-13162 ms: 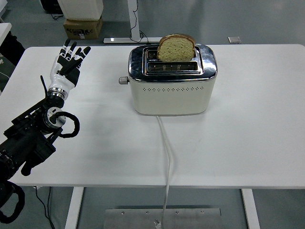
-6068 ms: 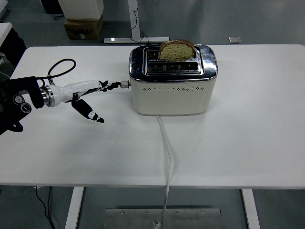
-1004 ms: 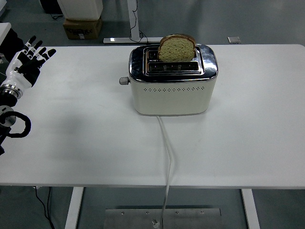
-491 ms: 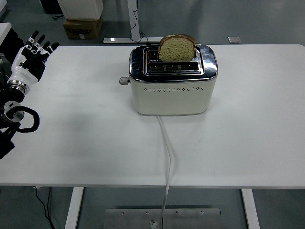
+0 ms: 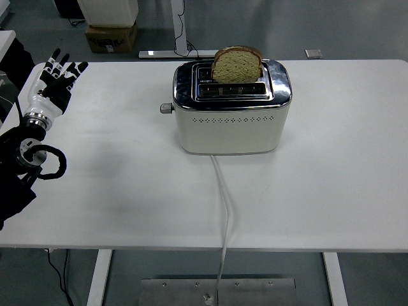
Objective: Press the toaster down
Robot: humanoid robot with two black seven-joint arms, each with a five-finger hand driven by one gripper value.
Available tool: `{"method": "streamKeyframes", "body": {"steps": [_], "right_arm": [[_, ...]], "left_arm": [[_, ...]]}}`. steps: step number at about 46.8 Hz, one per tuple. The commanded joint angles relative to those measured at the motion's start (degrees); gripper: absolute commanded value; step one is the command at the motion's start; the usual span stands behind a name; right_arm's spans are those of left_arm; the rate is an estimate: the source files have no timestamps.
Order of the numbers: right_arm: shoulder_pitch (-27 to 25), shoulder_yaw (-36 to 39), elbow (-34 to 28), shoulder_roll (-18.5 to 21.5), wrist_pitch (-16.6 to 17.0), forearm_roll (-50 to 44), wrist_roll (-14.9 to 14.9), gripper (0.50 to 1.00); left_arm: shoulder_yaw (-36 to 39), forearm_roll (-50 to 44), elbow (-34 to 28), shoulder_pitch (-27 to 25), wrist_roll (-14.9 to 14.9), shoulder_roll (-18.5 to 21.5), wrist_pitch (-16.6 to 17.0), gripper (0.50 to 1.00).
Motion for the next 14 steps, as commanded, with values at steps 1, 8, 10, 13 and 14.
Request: {"method": "streamKeyframes", "body": {"steps": [1, 8, 10, 13, 14], "right_arm": [[0.1, 0.0, 0.0, 0.0, 0.0, 0.1, 0.0, 1.000], [0.2, 0.0, 0.0, 0.0, 0.0, 0.1, 0.0, 1.000], [0.1, 0.0, 0.0, 0.0, 0.0, 0.1, 0.0, 0.998], [0.1, 0.0, 0.0, 0.0, 0.0, 0.1, 0.1, 0.998], [0.2, 0.0, 0.0, 0.0, 0.0, 0.0, 0.2, 0.998]], "left_arm": [[-1.2, -0.1, 0.0, 0.0, 0.0, -1.0, 0.0, 1.000], [-1.8, -1.2, 0.0, 0.1, 0.1, -2.3, 0.0, 1.000], [-1.8, -1.2, 0.0, 0.1, 0.0, -2.7, 0.1, 1.000], [-1.8, -1.2, 0.1, 0.1, 0.1, -3.1, 0.1, 1.000], [-1.8, -1.2, 0.0, 0.1, 0.1, -3.1, 0.2, 1.000]]}}
